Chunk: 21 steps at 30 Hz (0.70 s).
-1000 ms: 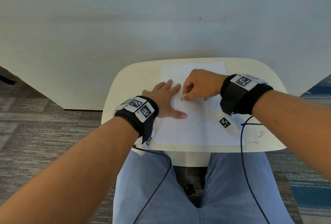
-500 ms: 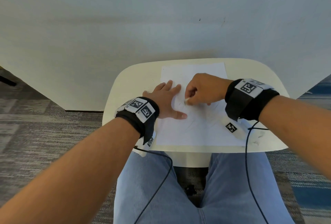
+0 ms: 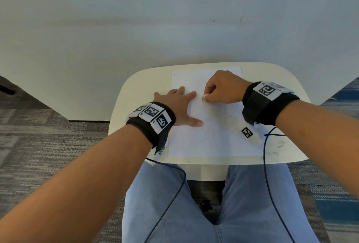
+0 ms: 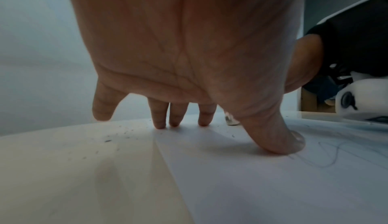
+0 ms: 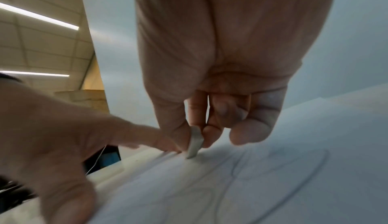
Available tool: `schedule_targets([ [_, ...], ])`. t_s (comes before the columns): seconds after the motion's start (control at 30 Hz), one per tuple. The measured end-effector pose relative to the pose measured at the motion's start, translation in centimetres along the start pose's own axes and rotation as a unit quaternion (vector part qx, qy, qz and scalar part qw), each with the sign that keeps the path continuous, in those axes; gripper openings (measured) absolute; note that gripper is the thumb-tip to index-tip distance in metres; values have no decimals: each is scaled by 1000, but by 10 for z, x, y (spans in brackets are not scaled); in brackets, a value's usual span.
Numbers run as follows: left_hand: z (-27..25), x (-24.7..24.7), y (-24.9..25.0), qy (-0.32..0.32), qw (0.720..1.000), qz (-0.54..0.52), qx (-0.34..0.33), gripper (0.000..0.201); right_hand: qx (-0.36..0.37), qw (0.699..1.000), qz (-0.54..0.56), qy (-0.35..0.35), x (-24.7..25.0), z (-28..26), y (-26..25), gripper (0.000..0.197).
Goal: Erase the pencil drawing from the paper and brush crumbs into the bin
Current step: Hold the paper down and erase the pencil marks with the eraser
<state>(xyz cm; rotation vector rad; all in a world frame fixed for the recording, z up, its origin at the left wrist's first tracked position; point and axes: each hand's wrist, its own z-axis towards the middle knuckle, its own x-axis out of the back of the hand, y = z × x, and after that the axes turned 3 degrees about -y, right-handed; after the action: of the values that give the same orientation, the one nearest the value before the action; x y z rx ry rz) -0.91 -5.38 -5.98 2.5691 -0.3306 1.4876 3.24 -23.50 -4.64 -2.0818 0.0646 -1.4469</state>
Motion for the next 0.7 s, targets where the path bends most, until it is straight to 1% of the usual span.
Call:
schedule_targets([
  [0.03, 0, 2, 3, 12, 1000, 9, -2, 103, 10, 1000, 0, -17, -2, -2, -1, 10],
  [0.1, 0, 3, 6, 26, 1000, 11, -9, 101, 24, 996, 4, -89, -3, -8, -4, 11],
  [0.13, 0, 3, 7, 28, 999, 8, -14, 101, 17, 995, 9, -99, -1, -9, -2, 12],
  [0.17, 0, 3, 7, 29, 999, 3, -20, 102, 1, 997, 10, -80, 3, -7, 3, 13],
  [0.2, 1, 4, 7, 29, 999, -4, -28, 102, -15, 999, 13, -46, 6, -5, 7, 13],
  [0.23, 1, 4, 7, 28, 999, -13, -36, 102, -23, 1000, 15, -15, 8, -4, 9, 12],
  [0.27, 1, 4, 7, 24, 999, -22, -42, 102, -21, 1000, 12, -1, 7, -4, 10, 12],
  [0.3, 1, 5, 8, 21, 998, -27, -46, 102, -12, 1000, 7, -5, 4, -4, 8, 12],
  [0.33, 2, 6, 9, 20, 998, -31, -49, 100, 1, 1000, 4, -24, 1, -6, 5, 11],
  [0.4, 4, 8, 11, 27, 998, -36, -46, 95, 11, 997, 18, -77, -3, -11, -1, 11],
  [0.43, 5, 9, 11, 30, 998, -37, -46, 95, 3, 996, 25, -81, -2, -11, 0, 12],
  [0.47, 5, 10, 11, 34, 998, -37, -49, 95, -10, 997, 25, -66, 1, -9, 3, 12],
  [0.53, 5, 11, 10, 33, 997, -34, -60, 99, -27, 999, 24, -10, 5, -6, 8, 12],
  [0.57, 5, 11, 10, 27, 997, -33, -64, 101, -21, 1000, 16, 7, 3, -6, 8, 11],
  [0.6, 5, 11, 9, 20, 997, -32, -67, 101, -7, 1000, 8, 6, 0, -7, 5, 11],
  [0.63, 4, 11, 10, 15, 997, -34, -69, 99, 11, 1000, 4, -9, -5, -9, 2, 10],
  [0.7, 4, 11, 11, 19, 997, -40, -69, 90, 33, 998, 10, -56, -11, -16, -4, 8],
])
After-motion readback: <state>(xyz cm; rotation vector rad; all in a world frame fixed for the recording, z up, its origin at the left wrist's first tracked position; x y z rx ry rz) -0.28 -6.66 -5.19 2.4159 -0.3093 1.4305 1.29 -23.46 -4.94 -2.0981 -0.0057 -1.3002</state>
